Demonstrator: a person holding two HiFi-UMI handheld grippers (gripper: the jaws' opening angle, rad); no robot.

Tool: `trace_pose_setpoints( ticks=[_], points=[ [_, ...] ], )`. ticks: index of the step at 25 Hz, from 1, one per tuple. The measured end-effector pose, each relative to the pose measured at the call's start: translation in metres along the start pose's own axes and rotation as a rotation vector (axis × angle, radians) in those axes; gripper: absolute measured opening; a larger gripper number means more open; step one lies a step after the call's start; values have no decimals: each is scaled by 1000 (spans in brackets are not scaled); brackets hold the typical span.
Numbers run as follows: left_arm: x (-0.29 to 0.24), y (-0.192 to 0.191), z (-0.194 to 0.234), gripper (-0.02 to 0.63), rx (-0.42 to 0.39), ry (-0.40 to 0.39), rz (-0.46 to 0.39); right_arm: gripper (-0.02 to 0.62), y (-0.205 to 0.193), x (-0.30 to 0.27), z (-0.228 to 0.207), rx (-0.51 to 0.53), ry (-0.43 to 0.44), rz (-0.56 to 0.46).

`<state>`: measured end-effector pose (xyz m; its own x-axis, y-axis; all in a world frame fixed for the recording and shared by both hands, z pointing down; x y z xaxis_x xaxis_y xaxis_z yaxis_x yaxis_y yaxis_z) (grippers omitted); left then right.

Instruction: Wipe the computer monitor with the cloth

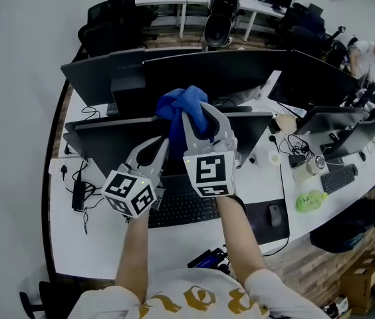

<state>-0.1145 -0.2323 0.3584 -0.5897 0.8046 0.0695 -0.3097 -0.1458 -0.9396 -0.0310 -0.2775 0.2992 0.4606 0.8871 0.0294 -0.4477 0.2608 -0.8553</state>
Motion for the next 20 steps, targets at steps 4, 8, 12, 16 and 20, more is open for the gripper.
trace_pose_setpoints(
  ticks=[4,8,12,16,20],
  points=[
    [-4,-1,-9,0,-6,7,3,132,-6,4,-10,9,0,6],
    [-8,-3,-13,0,-24,15,15,132,-11,7,-19,9,-14,-7],
    [-9,-7,-15,0,-21,26,24,132,-21,11,-30,-14,-16,2],
    [-15,-12,-22,0,-21,23,30,132,-33,16,-40,-9,-24,17],
    [-22,-16,-29,0,-23,15,40,132,-40,20,-46,14,-31,29]
  ],
)
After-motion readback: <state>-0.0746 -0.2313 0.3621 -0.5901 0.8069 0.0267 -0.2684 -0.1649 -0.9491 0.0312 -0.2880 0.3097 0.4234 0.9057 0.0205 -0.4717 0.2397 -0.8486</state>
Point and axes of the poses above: the fingertips, and each gripper's own axes: x backward along the fingers, z to its left, y out of its top, the point moved 3 cm from there along x, backward along the fingers, and after that the axes turned 6 degrees about x, right-handed, at the moved point
